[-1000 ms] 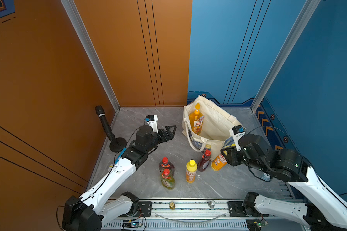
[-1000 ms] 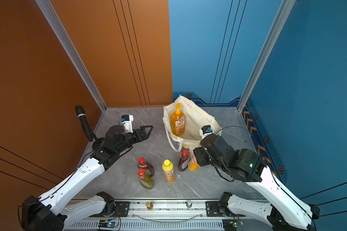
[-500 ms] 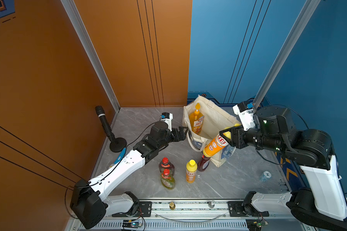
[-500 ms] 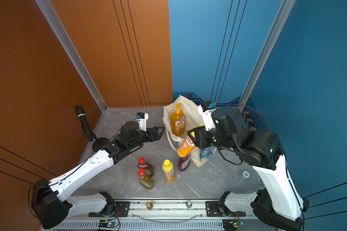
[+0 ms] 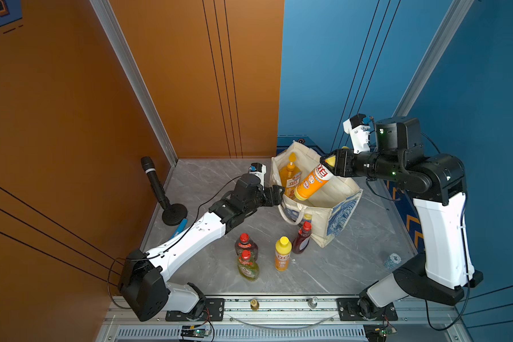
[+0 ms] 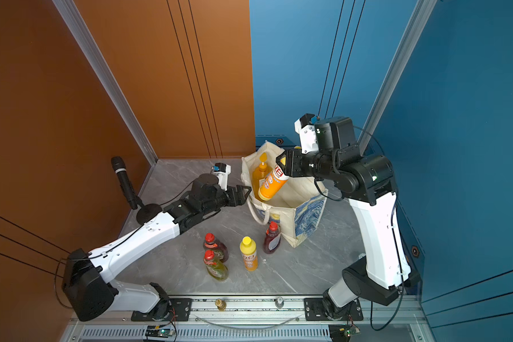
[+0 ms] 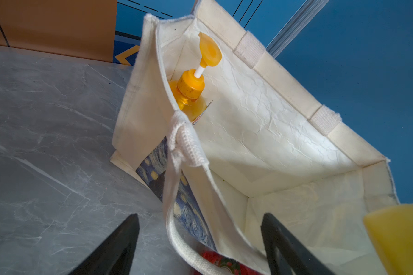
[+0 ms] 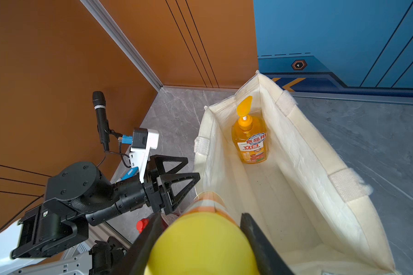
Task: Pack dish soap into the shopping bag
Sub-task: Place the bottle of dish soap in the shopping bag.
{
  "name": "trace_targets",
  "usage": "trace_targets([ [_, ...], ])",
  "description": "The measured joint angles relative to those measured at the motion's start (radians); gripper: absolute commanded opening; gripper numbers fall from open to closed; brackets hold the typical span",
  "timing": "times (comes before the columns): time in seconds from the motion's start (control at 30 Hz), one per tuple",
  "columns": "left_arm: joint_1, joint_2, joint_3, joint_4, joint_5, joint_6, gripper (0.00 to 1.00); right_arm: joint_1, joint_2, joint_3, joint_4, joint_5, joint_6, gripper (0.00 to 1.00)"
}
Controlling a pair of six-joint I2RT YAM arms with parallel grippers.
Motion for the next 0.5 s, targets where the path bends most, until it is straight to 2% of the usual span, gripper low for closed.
trace_targets([
  [0.2, -0.009, 0.017, 0.011, -0.002, 0.003, 0.004, 0.57, -0.02, 0.072, 0.002, 0.06, 0.018, -0.043, 0.14],
  [0.5, -0.019, 0.02, 0.012, 0.006, 0.019, -0.009, 0.37, -0.024, 0.174, -0.044, 0.144, 0.16, -0.125, 0.11],
])
